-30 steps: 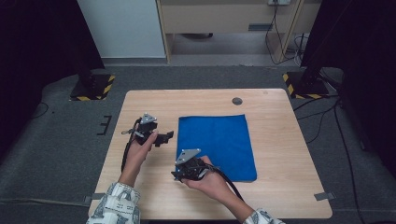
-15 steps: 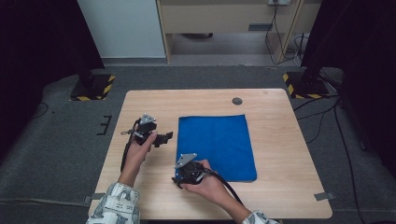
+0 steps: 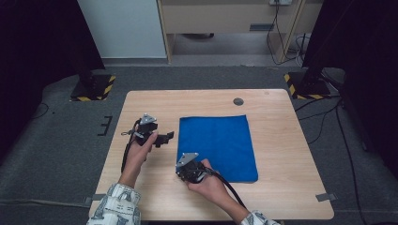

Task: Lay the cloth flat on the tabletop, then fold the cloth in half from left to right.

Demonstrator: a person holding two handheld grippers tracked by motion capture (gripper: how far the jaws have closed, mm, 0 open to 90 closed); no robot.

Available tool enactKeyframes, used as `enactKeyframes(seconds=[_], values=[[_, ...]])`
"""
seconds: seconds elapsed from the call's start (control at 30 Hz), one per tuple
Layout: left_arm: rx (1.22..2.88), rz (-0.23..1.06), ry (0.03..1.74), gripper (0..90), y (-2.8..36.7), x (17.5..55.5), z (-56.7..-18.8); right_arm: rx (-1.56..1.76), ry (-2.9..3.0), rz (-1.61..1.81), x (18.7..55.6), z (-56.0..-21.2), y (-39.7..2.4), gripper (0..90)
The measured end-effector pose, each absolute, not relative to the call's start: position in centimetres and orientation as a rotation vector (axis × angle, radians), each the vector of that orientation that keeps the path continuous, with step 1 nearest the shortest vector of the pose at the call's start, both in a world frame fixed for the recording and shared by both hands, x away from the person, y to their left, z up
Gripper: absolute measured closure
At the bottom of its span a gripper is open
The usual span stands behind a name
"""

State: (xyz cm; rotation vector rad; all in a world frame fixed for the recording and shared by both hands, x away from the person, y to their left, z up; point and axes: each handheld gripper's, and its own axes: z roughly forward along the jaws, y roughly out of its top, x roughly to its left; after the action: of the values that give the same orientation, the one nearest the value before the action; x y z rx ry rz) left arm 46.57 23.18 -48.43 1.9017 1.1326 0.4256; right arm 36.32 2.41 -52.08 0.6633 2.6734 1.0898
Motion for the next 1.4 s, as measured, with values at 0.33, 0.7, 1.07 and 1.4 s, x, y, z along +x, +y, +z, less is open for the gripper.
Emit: enactKeyframes(seconds=[0.33, 0.7, 1.07, 1.4], values=[[1.918, 0.433, 1.099, 10.9, 22.0, 47.8, -47.5, 0.646, 2.663, 1.183, 35.5, -50.8, 2.7, 84.5], [2.085, 0.464, 1.108, 27.8, 19.3, 52.4, -48.6, 0.675, 2.666, 1.198, 35.5, -50.8, 2.4, 82.9], [2.062, 0.473, 1.127, 45.0, 19.3, 55.0, -51.6, 0.674, 2.667, 1.212, 35.0, -51.3, 3.0, 84.8], [2.134, 0.455, 1.127, 52.2, 18.7, 55.2, -52.8, 0.671, 2.647, 1.246, 34.1, -51.1, 2.7, 84.9]])
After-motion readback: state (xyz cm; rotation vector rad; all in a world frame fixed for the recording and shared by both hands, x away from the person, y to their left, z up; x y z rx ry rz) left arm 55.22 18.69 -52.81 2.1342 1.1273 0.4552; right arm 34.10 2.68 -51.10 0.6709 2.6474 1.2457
